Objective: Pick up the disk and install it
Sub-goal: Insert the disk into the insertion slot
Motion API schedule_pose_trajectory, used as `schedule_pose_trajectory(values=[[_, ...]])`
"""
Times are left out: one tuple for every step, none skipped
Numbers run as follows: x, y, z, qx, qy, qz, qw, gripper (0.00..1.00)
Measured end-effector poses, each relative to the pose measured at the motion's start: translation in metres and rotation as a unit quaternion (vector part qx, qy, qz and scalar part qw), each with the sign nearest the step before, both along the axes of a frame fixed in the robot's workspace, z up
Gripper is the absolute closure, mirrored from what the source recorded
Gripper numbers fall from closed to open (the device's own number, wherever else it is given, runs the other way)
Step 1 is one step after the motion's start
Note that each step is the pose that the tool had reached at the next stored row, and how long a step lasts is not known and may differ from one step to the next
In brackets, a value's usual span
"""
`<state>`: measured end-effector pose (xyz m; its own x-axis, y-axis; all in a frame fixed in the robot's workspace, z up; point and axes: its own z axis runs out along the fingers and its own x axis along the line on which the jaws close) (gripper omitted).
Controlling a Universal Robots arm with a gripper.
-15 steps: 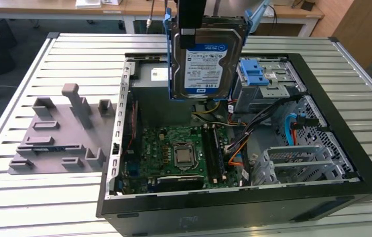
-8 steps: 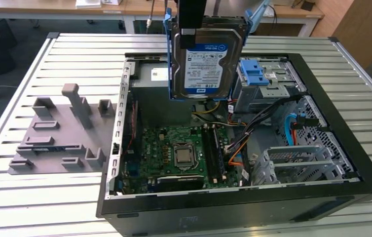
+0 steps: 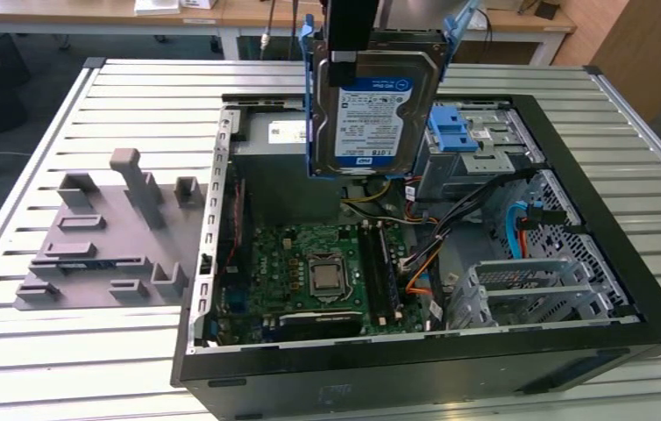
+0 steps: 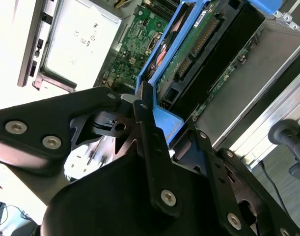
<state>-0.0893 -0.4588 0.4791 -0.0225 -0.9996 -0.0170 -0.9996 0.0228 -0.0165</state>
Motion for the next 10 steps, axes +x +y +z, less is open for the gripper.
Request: schedule_pose_trajectory(values=[[0.0007,0.0,0.0,0.0,0.0,0.0,1.0,0.63],[0.0014,0.0,0.0,0.0,0.0,0.0,1.0,0.63],[0.0021,0.0,0.0,0.0,0.0,0.0,1.0,0.63],[0.0029,0.0,0.0,0.0,0.0,0.0,1.0,0.63],[0.0037,0.0,0.0,0.0,0.0,0.0,1.0,0.63],[0.0045,0.0,0.0,0.0,0.0,0.0,1.0,0.63],[0.0052,0.0,0.0,0.0,0.0,0.0,1.0,0.63],[0.0058,0.0,0.0,0.0,0.0,0.0,1.0,0.63],[0.0066,0.0,0.0,0.0,0.0,0.0,1.0,0.63],[0.0073,0.0,0.0,0.0,0.0,0.0,1.0,0.63]])
